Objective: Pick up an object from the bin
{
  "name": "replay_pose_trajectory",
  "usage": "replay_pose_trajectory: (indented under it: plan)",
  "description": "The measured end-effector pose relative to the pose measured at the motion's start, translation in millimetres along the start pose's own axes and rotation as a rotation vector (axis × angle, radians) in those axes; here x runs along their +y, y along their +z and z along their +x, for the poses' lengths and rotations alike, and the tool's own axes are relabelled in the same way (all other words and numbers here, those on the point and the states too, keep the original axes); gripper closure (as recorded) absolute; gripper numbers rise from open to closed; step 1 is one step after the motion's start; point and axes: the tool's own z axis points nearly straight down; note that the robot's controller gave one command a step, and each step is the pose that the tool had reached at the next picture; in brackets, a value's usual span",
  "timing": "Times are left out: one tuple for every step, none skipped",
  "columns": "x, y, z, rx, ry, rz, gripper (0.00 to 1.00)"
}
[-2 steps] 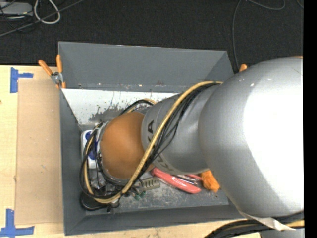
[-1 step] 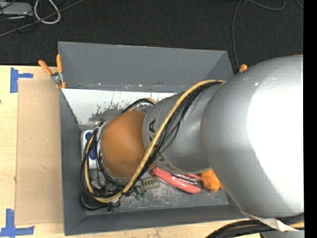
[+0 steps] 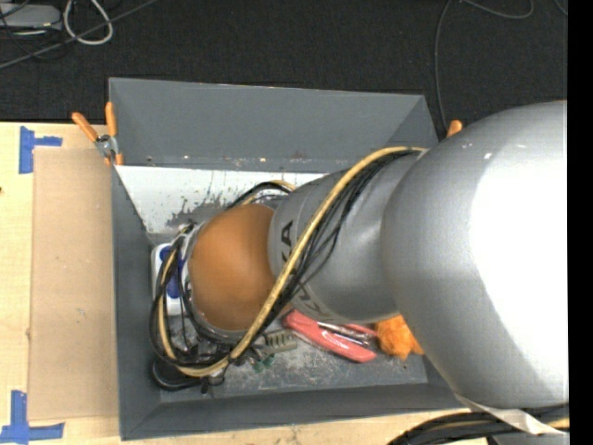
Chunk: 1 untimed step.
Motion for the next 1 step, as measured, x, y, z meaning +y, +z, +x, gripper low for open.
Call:
replay_pose_trajectory:
  plan:
    - [0.5,-35.6,2.6,0.008,0.003,-0.001,1.0]
